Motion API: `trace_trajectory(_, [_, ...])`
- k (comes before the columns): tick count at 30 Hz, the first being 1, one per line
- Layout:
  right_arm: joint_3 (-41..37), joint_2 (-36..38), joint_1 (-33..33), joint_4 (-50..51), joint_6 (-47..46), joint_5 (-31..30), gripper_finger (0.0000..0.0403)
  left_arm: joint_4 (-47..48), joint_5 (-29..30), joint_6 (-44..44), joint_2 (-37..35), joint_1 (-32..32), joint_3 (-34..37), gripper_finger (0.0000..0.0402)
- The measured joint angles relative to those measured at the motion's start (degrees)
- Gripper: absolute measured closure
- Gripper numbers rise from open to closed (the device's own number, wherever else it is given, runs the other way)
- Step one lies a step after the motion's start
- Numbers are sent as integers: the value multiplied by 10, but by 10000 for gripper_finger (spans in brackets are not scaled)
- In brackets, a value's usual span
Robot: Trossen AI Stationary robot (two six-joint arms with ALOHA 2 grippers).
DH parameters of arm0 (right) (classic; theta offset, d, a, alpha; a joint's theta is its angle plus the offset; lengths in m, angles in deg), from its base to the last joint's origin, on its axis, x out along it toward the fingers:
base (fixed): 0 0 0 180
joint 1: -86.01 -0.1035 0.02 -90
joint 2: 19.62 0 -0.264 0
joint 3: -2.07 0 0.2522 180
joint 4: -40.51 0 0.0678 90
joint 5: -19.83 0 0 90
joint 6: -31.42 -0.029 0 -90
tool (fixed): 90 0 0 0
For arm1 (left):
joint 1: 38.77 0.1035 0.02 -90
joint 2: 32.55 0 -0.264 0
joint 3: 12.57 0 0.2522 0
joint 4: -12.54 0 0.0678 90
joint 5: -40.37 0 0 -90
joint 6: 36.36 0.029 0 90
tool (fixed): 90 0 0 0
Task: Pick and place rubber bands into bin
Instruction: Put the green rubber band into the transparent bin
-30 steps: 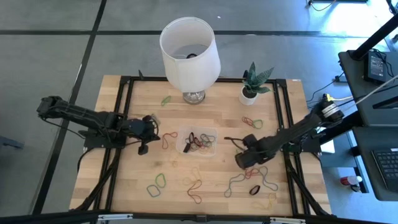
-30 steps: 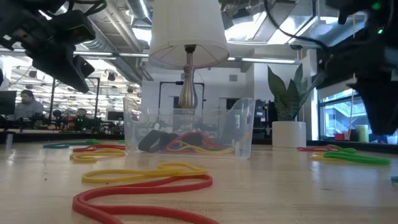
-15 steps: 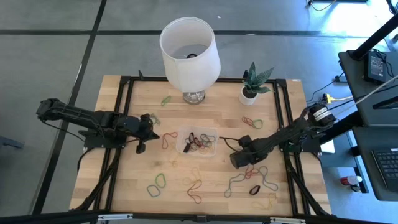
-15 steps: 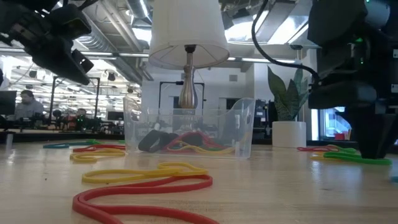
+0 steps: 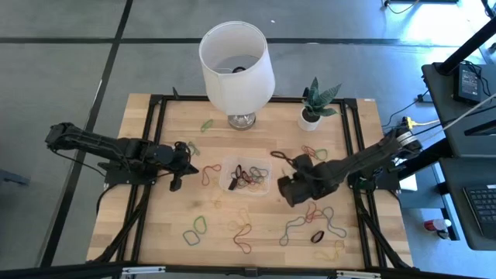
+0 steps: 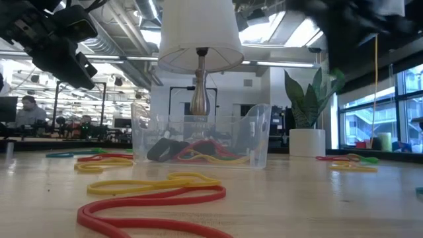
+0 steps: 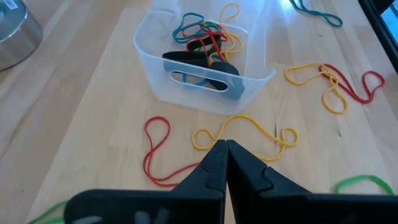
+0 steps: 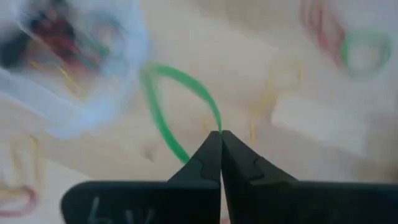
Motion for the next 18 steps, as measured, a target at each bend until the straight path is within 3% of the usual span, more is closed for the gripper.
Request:
trace_trajectory(4, [82, -24, 22, -10, 71, -74, 402, 0, 0, 0, 0, 0, 0, 400])
trace_trajectory(9, [144, -82, 68, -67, 197, -83, 402, -5, 1, 0, 0, 0, 0, 400])
trace_trajectory(18, [162, -183, 128, -166, 329, 20, 396, -13, 1, 0, 1, 0, 0, 398])
